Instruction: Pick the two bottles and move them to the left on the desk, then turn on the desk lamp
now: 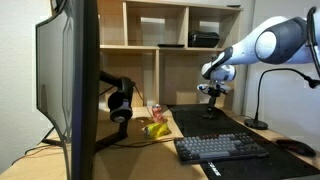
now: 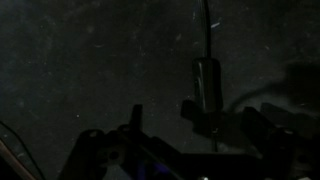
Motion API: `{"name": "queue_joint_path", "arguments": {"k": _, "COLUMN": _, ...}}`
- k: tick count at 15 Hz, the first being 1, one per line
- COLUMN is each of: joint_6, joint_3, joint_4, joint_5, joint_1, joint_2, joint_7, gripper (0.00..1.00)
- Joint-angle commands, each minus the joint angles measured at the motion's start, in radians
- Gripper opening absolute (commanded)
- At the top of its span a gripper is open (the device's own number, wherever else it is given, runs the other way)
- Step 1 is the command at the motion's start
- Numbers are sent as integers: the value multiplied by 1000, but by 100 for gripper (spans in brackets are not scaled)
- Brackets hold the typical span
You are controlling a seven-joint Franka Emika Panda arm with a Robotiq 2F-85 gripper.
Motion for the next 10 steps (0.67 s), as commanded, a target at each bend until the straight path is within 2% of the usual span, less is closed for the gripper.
{"name": "queue_joint_path", "arguments": {"k": 1, "joint_6": -23, "joint_3": 24, "joint_4": 16, "joint_5": 14, "joint_1": -8, "joint_2": 21, "joint_7": -54, "gripper": 100}}
{"name": "queue_joint_path", "arguments": {"k": 10, "joint_6": -38, "joint_3": 38, "joint_4": 124, "joint_5": 14, "joint_1": -9, "joint_2": 117, "joint_7": -148, "gripper": 100}}
